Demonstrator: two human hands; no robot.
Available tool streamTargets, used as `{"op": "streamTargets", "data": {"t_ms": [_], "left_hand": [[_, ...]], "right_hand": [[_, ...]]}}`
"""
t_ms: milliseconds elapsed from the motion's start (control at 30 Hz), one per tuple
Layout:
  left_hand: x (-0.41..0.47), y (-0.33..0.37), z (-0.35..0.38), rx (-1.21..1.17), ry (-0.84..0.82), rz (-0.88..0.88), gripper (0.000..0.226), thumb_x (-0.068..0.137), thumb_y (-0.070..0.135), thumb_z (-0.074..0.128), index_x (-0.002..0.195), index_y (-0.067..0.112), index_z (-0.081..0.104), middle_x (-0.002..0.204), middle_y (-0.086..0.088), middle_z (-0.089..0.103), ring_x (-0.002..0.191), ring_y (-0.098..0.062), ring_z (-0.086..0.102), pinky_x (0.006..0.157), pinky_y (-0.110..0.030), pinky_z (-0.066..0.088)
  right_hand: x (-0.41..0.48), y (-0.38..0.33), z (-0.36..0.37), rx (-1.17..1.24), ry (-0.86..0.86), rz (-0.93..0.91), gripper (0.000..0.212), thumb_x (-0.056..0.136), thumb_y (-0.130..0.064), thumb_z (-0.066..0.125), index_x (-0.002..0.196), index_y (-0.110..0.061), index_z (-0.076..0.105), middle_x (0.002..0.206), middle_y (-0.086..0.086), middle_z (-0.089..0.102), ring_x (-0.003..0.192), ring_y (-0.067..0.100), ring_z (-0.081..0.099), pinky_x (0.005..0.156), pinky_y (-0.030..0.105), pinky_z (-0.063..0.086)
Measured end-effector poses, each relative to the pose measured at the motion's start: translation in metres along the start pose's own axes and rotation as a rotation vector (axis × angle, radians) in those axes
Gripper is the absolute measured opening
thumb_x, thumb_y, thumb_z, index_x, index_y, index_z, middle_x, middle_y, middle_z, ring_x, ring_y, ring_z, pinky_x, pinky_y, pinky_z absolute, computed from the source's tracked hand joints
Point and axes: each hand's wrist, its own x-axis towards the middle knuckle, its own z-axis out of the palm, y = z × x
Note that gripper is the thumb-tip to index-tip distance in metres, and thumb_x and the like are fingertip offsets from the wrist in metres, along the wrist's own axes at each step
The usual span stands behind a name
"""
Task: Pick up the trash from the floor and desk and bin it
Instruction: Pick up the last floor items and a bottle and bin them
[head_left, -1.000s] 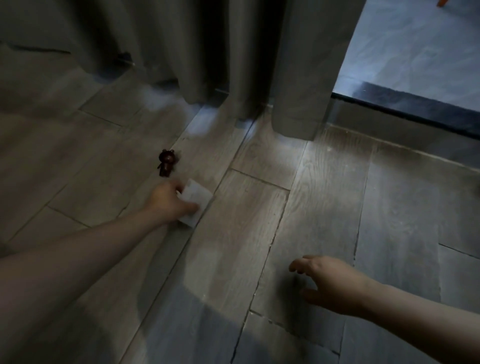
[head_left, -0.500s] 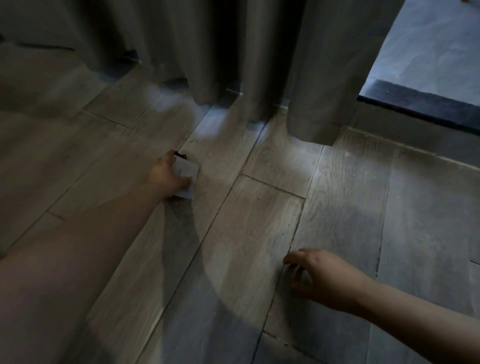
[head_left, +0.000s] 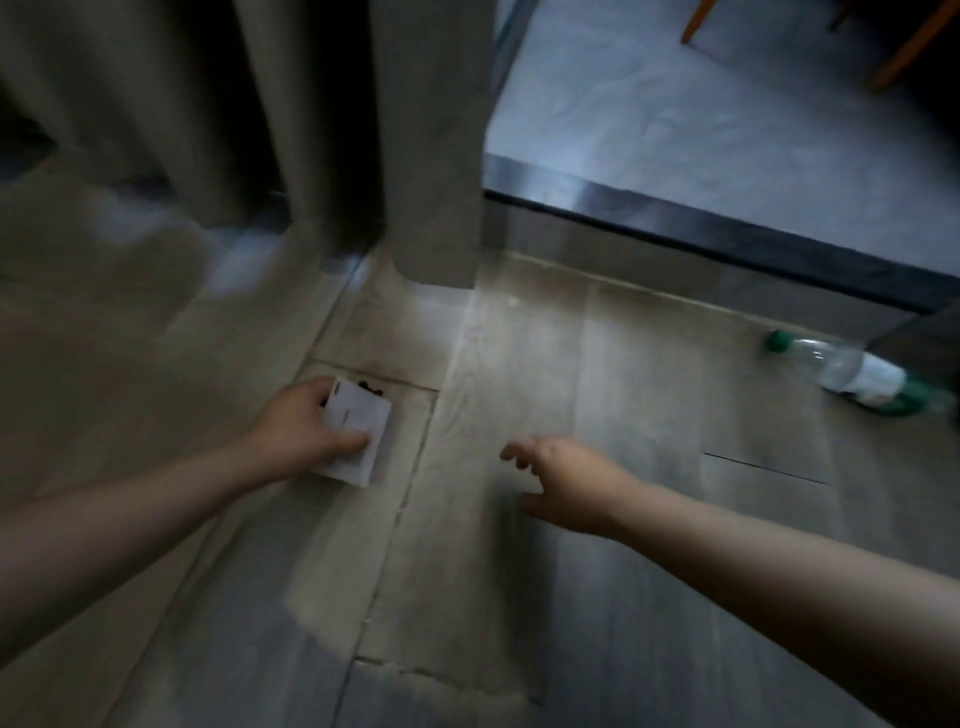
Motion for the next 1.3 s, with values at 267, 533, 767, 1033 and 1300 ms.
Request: {"op": "streamTargets", "data": {"t_ms": [267, 533, 767, 1033, 1300], "left_hand": [[-0.016, 0.086, 0.07, -0.064, -0.14, 0.048, 0.029, 0.066, 0.016, 0.084, 0.089, 0.011, 0.067, 0.084, -0.006, 0.07, 0.076, -0.019, 0.064, 0.068, -0.03, 0.05], [-0.012, 0.167, 0.143, -0.106, -0.226, 0.084, 0.025, 0.071, 0.011, 0.081, 0.087, 0.02, 0.064, 0.082, 0.001, 0.07, 0.074, -0.013, 0.066, 0.068, -0.029, 0.054], [-0.008, 0.209, 0.183, -0.194, -0.263, 0.068, 0.03, 0.071, 0.01, 0.081, 0.096, 0.012, 0.065, 0.088, -0.006, 0.072, 0.079, -0.019, 0.07, 0.071, -0.035, 0.059], [-0.003, 0.212, 0.197, -0.203, -0.274, 0.037, 0.033, 0.072, 0.011, 0.08, 0.1, 0.014, 0.062, 0.089, -0.004, 0.071, 0.079, -0.017, 0.07, 0.067, -0.03, 0.057], [-0.003, 0.203, 0.199, -0.181, -0.289, 0.027, 0.033, 0.071, 0.012, 0.081, 0.099, 0.015, 0.062, 0.09, -0.004, 0.071, 0.08, -0.017, 0.07, 0.068, -0.032, 0.057]], "right_hand": [[-0.069, 0.116, -0.019, 0.024, 0.094, 0.273, 0.049, 0.089, -0.027, 0.061, 0.136, -0.017, 0.048, 0.133, 0.006, 0.055, 0.122, 0.023, 0.051, 0.092, 0.027, 0.041], [-0.112, 0.248, -0.04, 0.063, 0.315, 0.706, 0.056, 0.085, -0.028, 0.064, 0.135, -0.01, 0.046, 0.134, 0.017, 0.046, 0.123, 0.035, 0.046, 0.099, 0.036, 0.04], [-0.115, 0.318, -0.041, 0.139, 0.437, 0.836, 0.079, 0.082, -0.026, 0.068, 0.146, -0.009, 0.026, 0.152, 0.017, 0.023, 0.142, 0.036, 0.018, 0.113, 0.044, 0.029], [-0.104, 0.346, -0.038, 0.212, 0.417, 0.84, 0.09, 0.081, -0.029, 0.066, 0.153, -0.014, 0.014, 0.156, 0.014, 0.021, 0.144, 0.035, 0.016, 0.114, 0.051, 0.026], [-0.129, 0.338, -0.02, -0.065, 0.684, 0.789, 0.067, 0.071, -0.037, 0.073, 0.128, -0.015, 0.046, 0.125, 0.014, 0.046, 0.118, 0.034, 0.039, 0.098, 0.043, 0.036]]}}
